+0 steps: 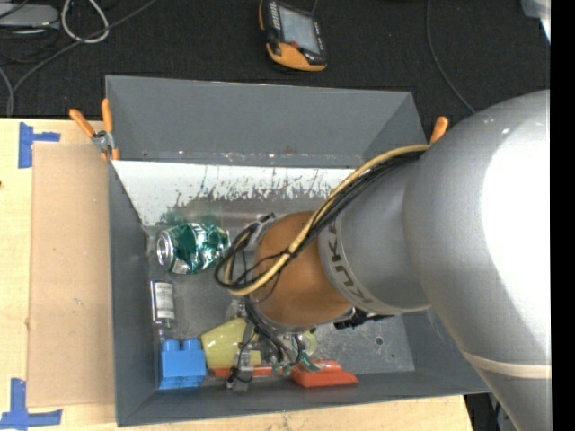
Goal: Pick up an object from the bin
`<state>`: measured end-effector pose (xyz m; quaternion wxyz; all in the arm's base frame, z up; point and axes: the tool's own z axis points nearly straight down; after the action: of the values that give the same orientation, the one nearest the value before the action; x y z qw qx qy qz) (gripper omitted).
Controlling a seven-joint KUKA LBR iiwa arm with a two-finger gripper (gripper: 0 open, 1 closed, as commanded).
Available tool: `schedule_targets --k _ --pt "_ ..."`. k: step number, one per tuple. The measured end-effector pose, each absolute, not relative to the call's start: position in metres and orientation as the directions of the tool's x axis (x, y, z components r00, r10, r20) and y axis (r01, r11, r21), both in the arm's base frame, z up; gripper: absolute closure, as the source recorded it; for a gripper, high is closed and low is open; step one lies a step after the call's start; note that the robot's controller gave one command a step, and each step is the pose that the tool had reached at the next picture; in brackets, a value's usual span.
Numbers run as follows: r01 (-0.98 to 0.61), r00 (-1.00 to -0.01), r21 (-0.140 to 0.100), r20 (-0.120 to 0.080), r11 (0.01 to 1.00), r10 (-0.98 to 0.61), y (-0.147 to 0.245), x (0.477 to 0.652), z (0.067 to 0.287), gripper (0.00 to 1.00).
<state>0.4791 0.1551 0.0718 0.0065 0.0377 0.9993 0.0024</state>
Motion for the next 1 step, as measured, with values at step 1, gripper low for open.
schedule_targets --k 1 --pt "0.121 -0.993 0.006 -0.008 0.993 0.121 0.1531 0.4824 0.0702 0.00"
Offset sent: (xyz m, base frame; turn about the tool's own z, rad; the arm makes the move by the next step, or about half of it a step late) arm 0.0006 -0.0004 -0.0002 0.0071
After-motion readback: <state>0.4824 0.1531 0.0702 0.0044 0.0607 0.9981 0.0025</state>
